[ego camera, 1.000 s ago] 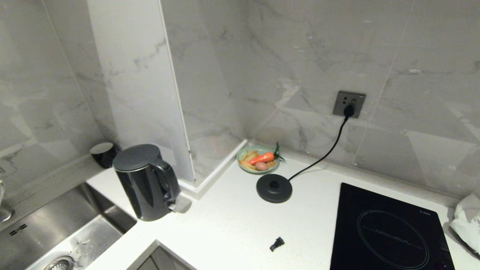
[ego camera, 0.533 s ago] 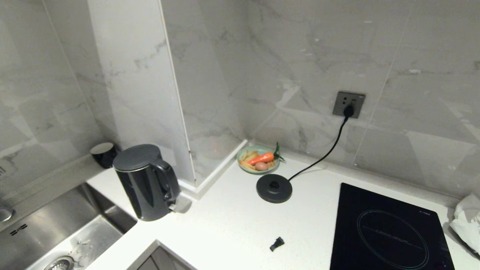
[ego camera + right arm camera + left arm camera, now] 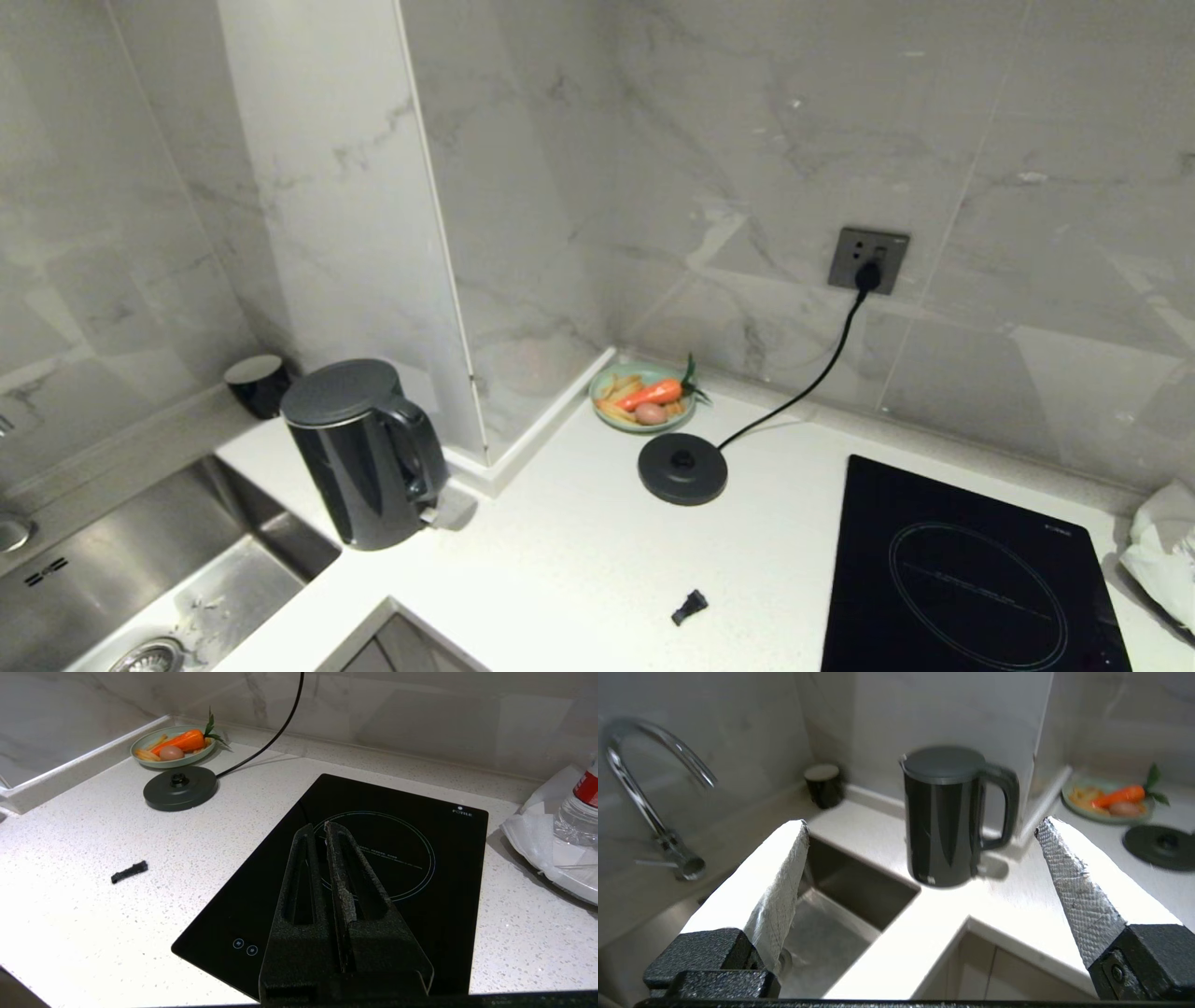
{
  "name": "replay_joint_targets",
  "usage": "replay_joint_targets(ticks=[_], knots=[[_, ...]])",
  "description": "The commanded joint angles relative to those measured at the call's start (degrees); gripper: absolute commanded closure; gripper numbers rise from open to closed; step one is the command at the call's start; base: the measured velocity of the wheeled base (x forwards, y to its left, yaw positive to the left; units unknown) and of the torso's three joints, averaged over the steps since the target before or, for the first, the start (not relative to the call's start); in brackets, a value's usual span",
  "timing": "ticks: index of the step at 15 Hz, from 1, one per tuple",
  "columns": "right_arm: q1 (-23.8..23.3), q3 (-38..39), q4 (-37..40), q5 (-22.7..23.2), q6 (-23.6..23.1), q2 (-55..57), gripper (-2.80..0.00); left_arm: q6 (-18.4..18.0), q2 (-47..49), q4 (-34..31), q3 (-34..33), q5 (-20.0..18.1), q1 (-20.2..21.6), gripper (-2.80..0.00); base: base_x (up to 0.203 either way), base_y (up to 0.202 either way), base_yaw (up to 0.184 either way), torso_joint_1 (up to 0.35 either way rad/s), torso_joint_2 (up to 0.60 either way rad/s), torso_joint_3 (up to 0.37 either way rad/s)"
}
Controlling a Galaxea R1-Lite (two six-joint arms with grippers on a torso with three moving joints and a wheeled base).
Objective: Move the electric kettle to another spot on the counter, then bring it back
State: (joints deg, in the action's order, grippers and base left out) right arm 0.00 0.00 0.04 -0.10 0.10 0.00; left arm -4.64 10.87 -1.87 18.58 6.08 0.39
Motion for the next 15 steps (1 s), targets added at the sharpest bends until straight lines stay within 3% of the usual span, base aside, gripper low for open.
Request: replay_joint_targets(ticks=[1,5,6,8,15], knots=[[0.0,0.0,0.0,0.0,0.0,0.0,0.00,-0.1,-5.5,-1.9,-5.1,-0.8,-0.3,-2.80,0.000,0.000,0.000,0.000,0.00,0.000],[0.0,0.0,0.0,0.0,0.0,0.0,0.00,0.0,-10.8,-2.0,-15.3,-2.3,-0.3,-2.80,0.000,0.000,0.000,0.000,0.00,0.000],[0.0,0.0,0.1,0.0,-0.1,0.1,0.00,1.9,-10.9,-1.8,-15.4,-3.2,-0.3,-2.80,0.000,0.000,0.000,0.000,0.00,0.000],[0.0,0.0,0.0,0.0,-0.1,0.0,0.00,1.5,-10.8,-1.5,-17.5,-6.1,-0.3,-2.80,0.000,0.000,0.000,0.000,0.00,0.000],[0.0,0.0,0.0,0.0,-0.2,0.0,0.00,0.9,-10.8,-0.8,-17.4,-7.0,-0.2,-2.80,0.000,0.000,0.000,0.000,0.00,0.000]])
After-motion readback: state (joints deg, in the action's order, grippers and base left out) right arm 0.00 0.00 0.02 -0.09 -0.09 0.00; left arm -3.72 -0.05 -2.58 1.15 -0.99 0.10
